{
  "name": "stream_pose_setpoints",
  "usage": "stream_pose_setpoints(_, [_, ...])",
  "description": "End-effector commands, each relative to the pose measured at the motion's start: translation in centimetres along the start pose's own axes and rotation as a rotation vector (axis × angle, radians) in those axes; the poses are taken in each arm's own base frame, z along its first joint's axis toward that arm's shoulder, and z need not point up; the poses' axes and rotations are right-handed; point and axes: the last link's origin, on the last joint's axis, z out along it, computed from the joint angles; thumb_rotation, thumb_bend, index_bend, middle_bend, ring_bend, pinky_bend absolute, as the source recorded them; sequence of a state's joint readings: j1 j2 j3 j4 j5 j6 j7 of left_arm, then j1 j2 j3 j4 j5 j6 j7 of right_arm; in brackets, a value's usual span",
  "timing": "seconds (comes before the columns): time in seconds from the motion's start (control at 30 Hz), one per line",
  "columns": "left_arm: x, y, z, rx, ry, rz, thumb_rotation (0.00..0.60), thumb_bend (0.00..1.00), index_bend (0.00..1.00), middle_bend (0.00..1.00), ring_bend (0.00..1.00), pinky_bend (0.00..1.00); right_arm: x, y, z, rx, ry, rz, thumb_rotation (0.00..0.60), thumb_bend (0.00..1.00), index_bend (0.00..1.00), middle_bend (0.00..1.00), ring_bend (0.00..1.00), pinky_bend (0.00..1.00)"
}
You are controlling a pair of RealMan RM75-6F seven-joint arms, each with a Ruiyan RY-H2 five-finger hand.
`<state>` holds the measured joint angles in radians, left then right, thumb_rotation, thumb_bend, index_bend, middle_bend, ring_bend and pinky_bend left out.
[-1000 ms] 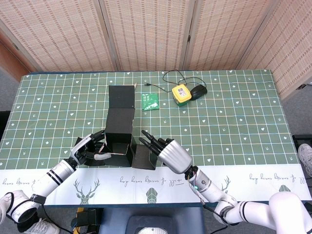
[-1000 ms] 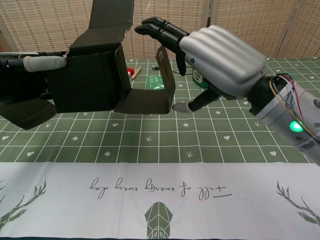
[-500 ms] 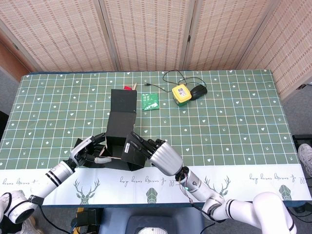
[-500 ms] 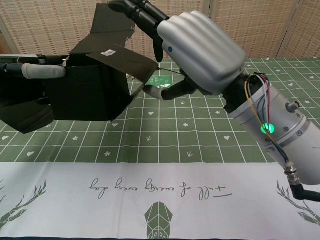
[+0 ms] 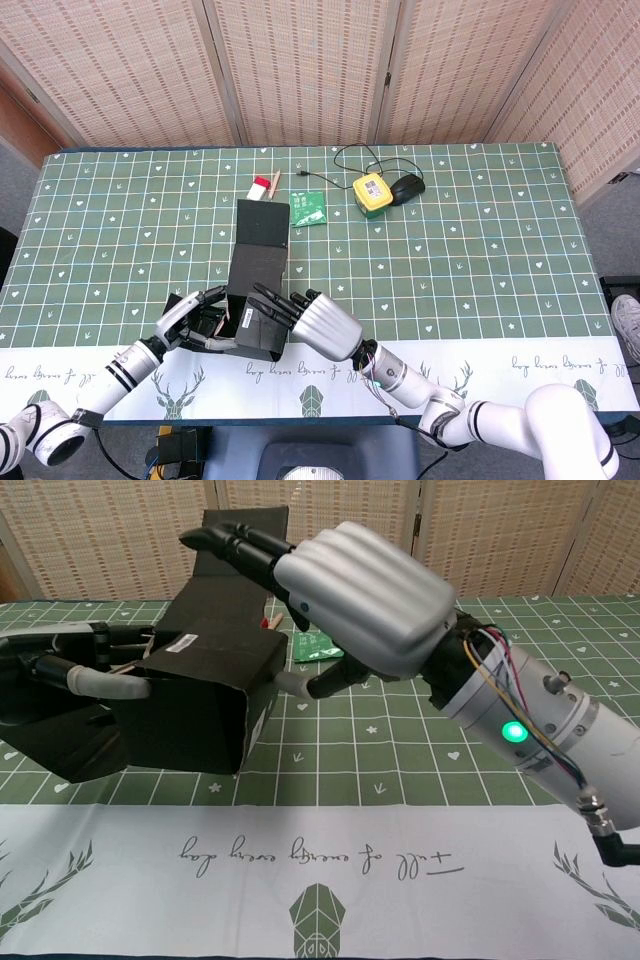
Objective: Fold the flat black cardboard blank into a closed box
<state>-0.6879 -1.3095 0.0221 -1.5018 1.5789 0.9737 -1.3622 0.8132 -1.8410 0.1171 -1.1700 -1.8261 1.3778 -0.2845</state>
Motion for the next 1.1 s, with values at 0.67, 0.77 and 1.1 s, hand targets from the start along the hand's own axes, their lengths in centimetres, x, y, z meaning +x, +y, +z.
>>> stream_pose_setpoints(0.67, [-3.9, -7.0, 2.2, 0.022, 0.015, 0.266, 0.600, 0.04, 0.24, 0.27, 0.68, 0.80, -5.9, -0.8, -1.7, 0.131, -0.185, -0.081, 0.600, 0.31, 0.00, 0.13, 0.62, 0.83])
stream_pose_setpoints(0.77, [-4.1, -7.3, 2.2, 0.024, 0.014, 0.256, 0.600, 0.04, 0.24, 0.27, 0.68, 0.80, -6.1, -1.1, -1.7, 0.139, -0.188, -0.071, 0.600, 0.32, 0.02, 0.15, 0.63, 0.83])
stream_pose_setpoints(1.1, [-4.0, -7.4, 2.3, 0.032, 0.011, 0.251, 0.600, 0.04, 0.22, 0.27, 0.68, 0.80, -6.1, -1.4, -1.8, 0.191, -0.196, -0.057, 0.600, 0.34, 0.19, 0.25, 0.68, 0.86])
